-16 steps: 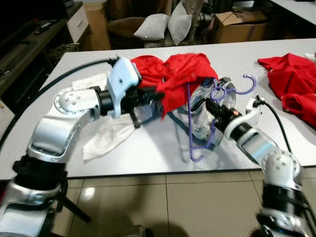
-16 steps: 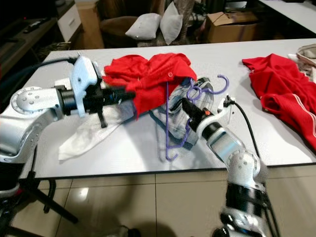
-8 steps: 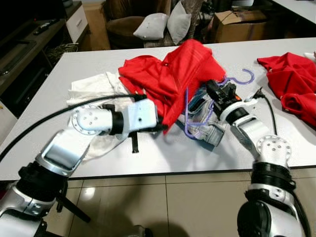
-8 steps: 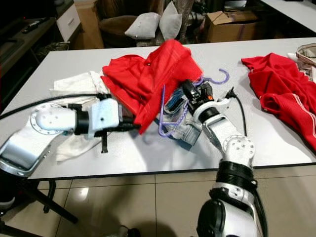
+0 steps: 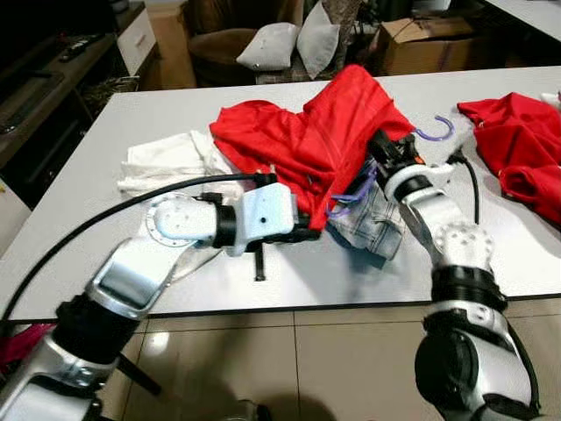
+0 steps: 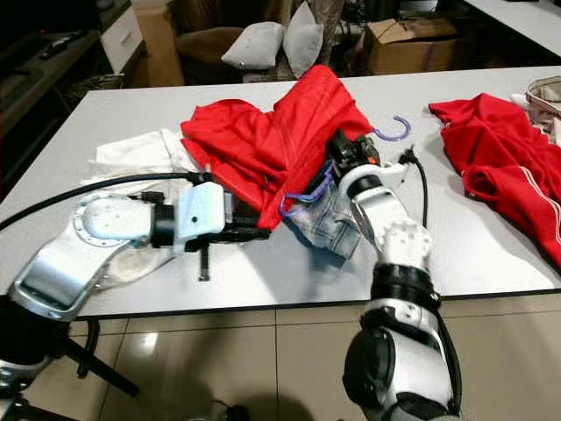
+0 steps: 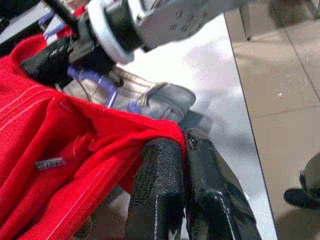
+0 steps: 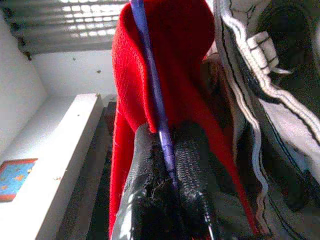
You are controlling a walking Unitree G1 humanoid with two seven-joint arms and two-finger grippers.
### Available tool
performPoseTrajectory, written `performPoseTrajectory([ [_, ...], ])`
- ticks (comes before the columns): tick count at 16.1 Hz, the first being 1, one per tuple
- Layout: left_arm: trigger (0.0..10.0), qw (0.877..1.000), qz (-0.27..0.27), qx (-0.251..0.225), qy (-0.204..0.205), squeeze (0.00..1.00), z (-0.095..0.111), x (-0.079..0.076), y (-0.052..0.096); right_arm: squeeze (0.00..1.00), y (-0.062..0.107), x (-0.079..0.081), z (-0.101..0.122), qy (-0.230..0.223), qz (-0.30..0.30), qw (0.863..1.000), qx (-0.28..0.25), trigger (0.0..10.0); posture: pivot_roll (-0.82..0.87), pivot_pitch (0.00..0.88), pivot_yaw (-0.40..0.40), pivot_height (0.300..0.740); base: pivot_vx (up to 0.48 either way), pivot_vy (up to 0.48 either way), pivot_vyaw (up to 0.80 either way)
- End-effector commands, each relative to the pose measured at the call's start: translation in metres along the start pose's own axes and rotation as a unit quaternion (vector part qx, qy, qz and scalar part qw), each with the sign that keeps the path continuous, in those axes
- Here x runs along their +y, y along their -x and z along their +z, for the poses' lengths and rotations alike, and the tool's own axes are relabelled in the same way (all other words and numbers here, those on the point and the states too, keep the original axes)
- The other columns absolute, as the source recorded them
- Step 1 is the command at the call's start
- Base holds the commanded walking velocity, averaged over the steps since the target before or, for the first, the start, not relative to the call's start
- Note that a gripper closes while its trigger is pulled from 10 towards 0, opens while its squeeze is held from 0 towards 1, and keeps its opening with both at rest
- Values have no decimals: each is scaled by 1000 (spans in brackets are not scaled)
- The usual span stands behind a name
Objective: Hang hanger
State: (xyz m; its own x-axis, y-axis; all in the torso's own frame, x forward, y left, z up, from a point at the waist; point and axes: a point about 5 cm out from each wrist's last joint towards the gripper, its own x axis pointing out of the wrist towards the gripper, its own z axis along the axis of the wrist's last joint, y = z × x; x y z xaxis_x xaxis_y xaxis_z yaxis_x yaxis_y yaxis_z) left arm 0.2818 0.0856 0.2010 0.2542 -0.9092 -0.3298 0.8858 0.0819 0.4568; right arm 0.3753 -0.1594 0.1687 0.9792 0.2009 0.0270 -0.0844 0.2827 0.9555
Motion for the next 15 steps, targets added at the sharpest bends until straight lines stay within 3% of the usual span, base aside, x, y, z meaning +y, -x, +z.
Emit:
performPoseTrajectory([
  [1, 0, 998, -53, -27, -6, 0, 9, -13, -10, 0, -4, 10, 16, -5, 3, 998, -58, 10000, -63, 0, 105, 740, 0, 0, 0],
  [4, 0, 997, -65, -21, -17, 0, 8, -16, -20, 0, -11, 14, 13, -26, 4, 997, -68, 10000, -62, 0, 104, 740, 0, 0, 0],
  [7, 0, 997, -55, -56, -10, 0, 17, -11, -40, 0, -15, 11, 2, 15, -23, 997, -66, 10000, -71, 0, 104, 740, 0, 0, 0],
  [10, 0, 996, -75, -53, -17, 0, 18, -13, -52, 0, -17, 10, -7, -7, -33, 997, -67, 10000, -73, 0, 109, 740, 0, 0, 0],
  [12, 0, 997, -13, -71, 3, 0, 20, 1, -61, 0, -15, 10, -29, 36, -29, 999, -13, 10000, -73, 0, 109, 740, 0, 0, 0],
  [15, 0, 991, 49, -122, 21, 0, 36, 18, -65, 0, -6, 10, -51, 55, -15, 997, 45, 10000, -75, 0, 113, 740, 0, 0, 0],
])
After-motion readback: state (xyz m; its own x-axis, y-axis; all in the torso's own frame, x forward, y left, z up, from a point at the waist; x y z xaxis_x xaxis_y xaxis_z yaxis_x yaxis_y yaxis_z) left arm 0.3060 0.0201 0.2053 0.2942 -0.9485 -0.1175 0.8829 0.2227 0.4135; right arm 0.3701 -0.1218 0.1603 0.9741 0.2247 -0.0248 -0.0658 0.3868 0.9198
